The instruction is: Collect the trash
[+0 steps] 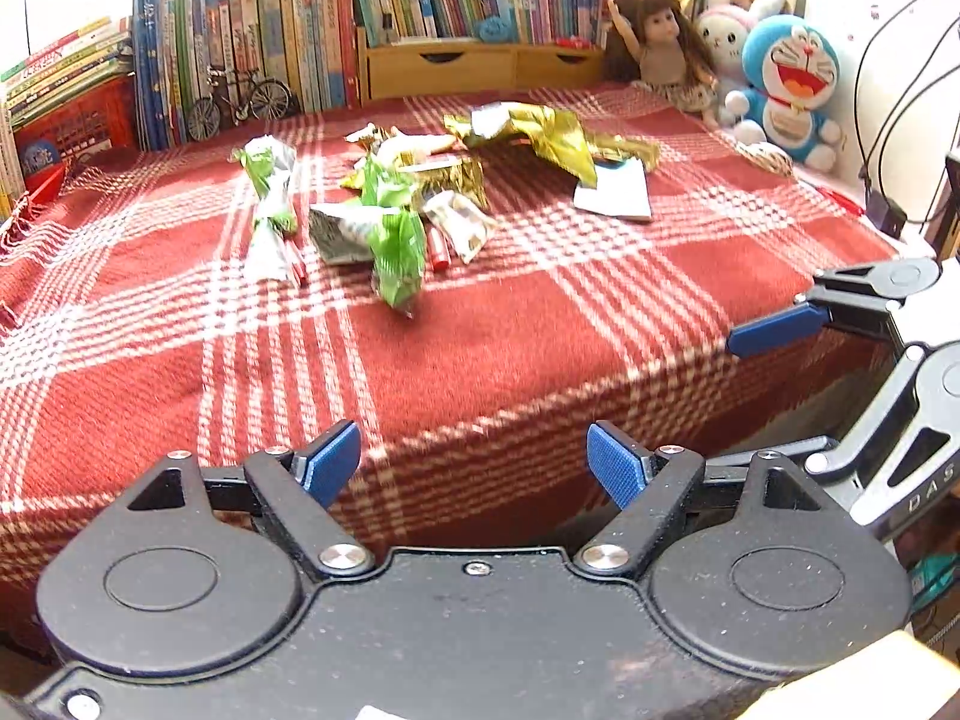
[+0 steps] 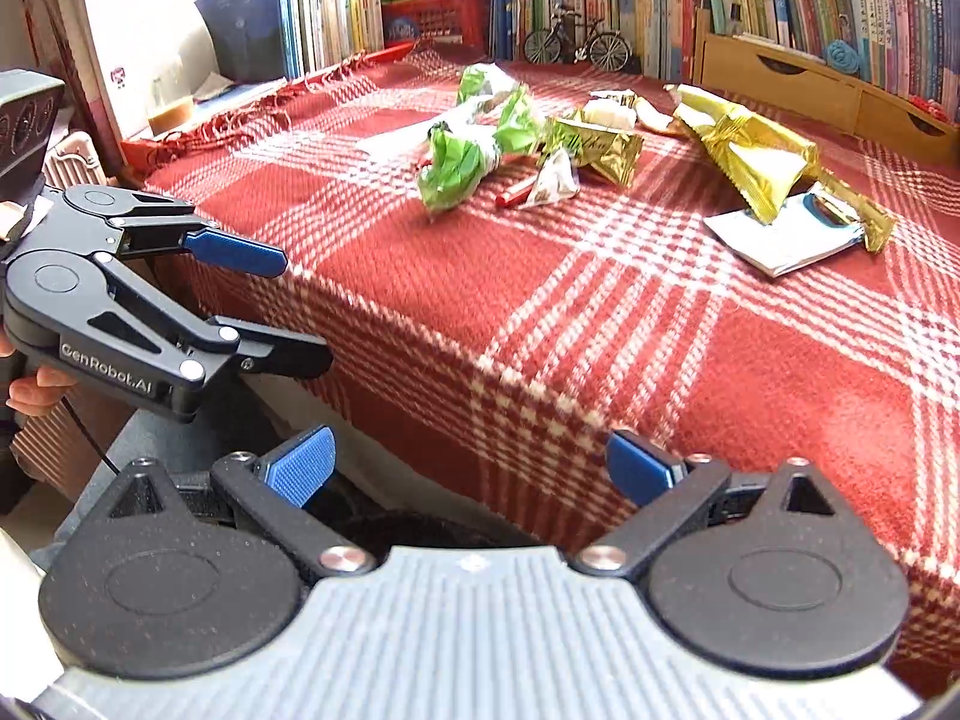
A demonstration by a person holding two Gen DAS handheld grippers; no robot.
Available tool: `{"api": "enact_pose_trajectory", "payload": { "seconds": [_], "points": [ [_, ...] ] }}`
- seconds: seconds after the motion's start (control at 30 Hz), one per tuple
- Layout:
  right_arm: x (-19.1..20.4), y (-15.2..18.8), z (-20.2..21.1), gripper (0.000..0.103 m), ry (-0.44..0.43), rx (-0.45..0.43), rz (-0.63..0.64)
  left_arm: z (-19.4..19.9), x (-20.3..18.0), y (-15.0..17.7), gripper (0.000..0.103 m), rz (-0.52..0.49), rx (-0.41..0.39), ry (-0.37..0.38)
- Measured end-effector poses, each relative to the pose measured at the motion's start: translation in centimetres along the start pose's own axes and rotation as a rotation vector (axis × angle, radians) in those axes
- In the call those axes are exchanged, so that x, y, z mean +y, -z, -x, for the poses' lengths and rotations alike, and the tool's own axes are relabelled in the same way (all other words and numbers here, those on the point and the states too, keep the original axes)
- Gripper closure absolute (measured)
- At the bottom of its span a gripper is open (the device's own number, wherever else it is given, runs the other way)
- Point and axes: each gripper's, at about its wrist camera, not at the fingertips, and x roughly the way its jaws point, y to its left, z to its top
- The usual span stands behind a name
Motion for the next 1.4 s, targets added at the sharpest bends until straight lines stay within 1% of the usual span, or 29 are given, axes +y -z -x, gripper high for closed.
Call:
{"api": "enact_pose_trajectory", "payload": {
  "seconds": [0.1,0.2,0.27,0.33,0.4,0.5,0.57,0.67,0.77,0.87,0.97,1.2,1.37,1.4],
  "points": [
    [0.0,-0.3,1.5,0.002,0.034,-0.062,0.02,-0.2,0.1,-1.7,0.018,0.045,-0.06,-0.018],
    [0.0,-1.0,1.7,0.002,0.114,-0.125,0.024,-1.9,0.9,-3.1,0.017,0.11,-0.099,-0.076],
    [-0.4,-1.1,1.5,0.005,0.161,-0.158,-0.006,-2.8,1.4,-3.5,0.017,0.142,-0.111,-0.108],
    [-1.3,-1.3,1.0,0.01,0.208,-0.177,-0.065,-3.6,1.9,-3.6,0.017,0.163,-0.131,-0.134],
    [-2.2,-1.5,0.7,0.012,0.252,-0.196,-0.117,-4.3,2.1,-3.9,0.018,0.175,-0.144,-0.156],
    [-3.7,-1.8,0.0,0.016,0.311,-0.223,-0.198,-5.7,2.4,-4.4,0.024,0.187,-0.15,-0.178],
    [-4.8,-2.2,-0.5,0.017,0.338,-0.233,-0.247,-6.3,2.5,-4.7,0.031,0.198,-0.152,-0.175],
    [-6.3,-2.9,-1.4,0.017,0.359,-0.226,-0.307,-7.3,2.6,-5.2,0.036,0.221,-0.158,-0.165],
    [-7.7,-3.8,-2.5,0.017,0.387,-0.208,-0.362,-8.1,2.8,-5.6,0.041,0.239,-0.16,-0.178],
    [-9.0,-5.0,-3.8,0.016,0.413,-0.181,-0.411,-8.7,3.1,-6.0,0.044,0.269,-0.164,-0.188],
    [-10.1,-6.0,-5.0,0.013,0.431,-0.164,-0.452,-9.3,3.4,-6.4,0.044,0.289,-0.169,-0.18],
    [-11.0,-8.3,-7.6,0.01,0.473,-0.13,-0.473,-10.7,3.8,-7.1,0.044,0.32,-0.167,-0.185],
    [-11.7,-9.2,-9.3,0.01,0.493,-0.093,-0.483,-11.9,4.3,-6.9,0.056,0.343,-0.141,-0.174],
    [-11.7,-9.2,-9.6,0.009,0.497,-0.083,-0.48,-12.0,4.4,-6.8,0.057,0.344,-0.138,-0.17]
  ]
}}
